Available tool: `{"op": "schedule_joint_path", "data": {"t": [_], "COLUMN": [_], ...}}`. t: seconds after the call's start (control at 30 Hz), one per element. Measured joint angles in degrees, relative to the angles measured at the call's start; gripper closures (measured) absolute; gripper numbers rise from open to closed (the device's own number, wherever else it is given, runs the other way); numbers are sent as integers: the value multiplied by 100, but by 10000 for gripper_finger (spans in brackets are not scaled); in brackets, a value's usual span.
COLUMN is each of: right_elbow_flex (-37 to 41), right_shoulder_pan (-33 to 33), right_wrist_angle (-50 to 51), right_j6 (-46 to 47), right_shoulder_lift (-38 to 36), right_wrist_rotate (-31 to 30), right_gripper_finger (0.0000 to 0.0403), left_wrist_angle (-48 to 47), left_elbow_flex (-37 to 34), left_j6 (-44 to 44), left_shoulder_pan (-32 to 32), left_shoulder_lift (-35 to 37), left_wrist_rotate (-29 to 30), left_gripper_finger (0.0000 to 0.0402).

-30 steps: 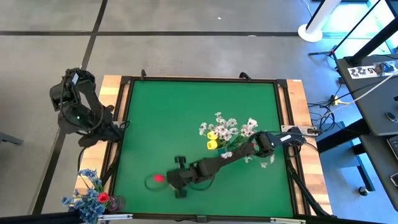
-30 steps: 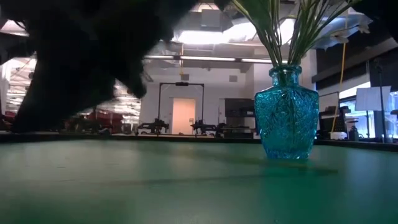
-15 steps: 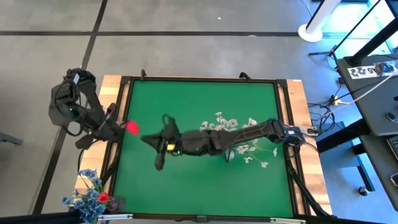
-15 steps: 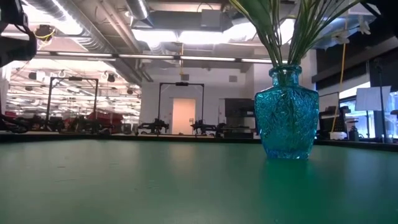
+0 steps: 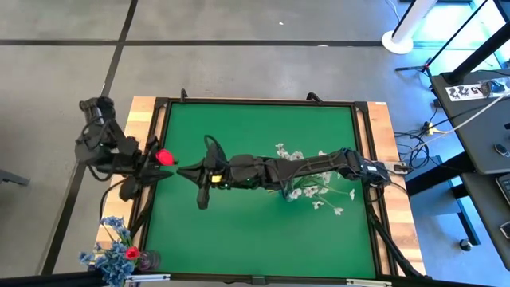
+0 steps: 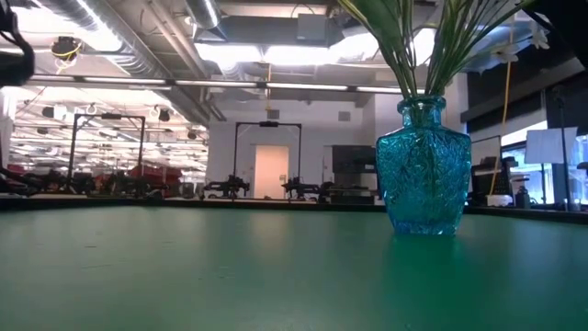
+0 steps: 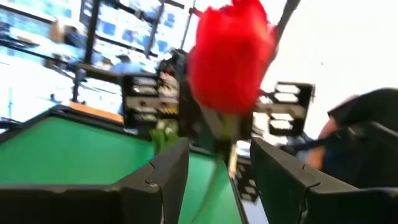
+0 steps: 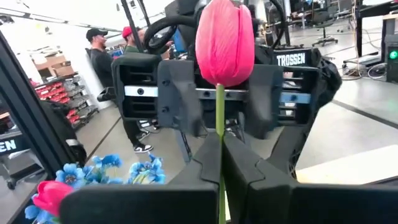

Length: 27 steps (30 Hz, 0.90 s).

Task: Sort flowers into vase by color
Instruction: Put the red tulip into violet the vase

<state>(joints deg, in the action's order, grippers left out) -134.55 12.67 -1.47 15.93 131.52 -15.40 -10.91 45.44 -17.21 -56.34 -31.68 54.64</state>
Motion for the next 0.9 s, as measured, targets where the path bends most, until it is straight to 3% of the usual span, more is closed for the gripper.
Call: {"op": "schedule_joint_path", "data": {"t": [0.17,0.3,0.4,0.5,0.57,0.7,0.83,0.9], "right_elbow_flex": [6,8,8,8,8,8,2,7], "right_shoulder_pan": [2,4,6,19,35,97,272,410], "right_wrist_angle": [41,136,130,134,135,152,309,558], "right_j6": [17,21,16,-90,-279,-563,-574,-575], "right_shoulder_lift": [0,0,0,0,3,-33,-120,-110], "right_wrist_rotate": [-13,-315,-348,-355,-338,-27,729,820], "right_gripper_finger": [401,397,386,367,346,277,196,163], "left_wrist_angle": [999,1203,1215,1214,1178,385,-1104,-1869], "left_elbow_flex": [-368,-397,-397,-398,-386,35,845,1171], "left_j6": [131,114,85,90,176,405,231,-12], "left_shoulder_pan": [720,1212,1415,1498,1504,1501,1510,1508], "left_shoulder_lift": [-30,-170,-168,-168,-163,-61,4,-12], "left_wrist_rotate": [-546,-788,-1120,-1248,-1256,-1424,-1532,-1782], "left_gripper_finger": [236,253,297,370,390,396,397,397]}}
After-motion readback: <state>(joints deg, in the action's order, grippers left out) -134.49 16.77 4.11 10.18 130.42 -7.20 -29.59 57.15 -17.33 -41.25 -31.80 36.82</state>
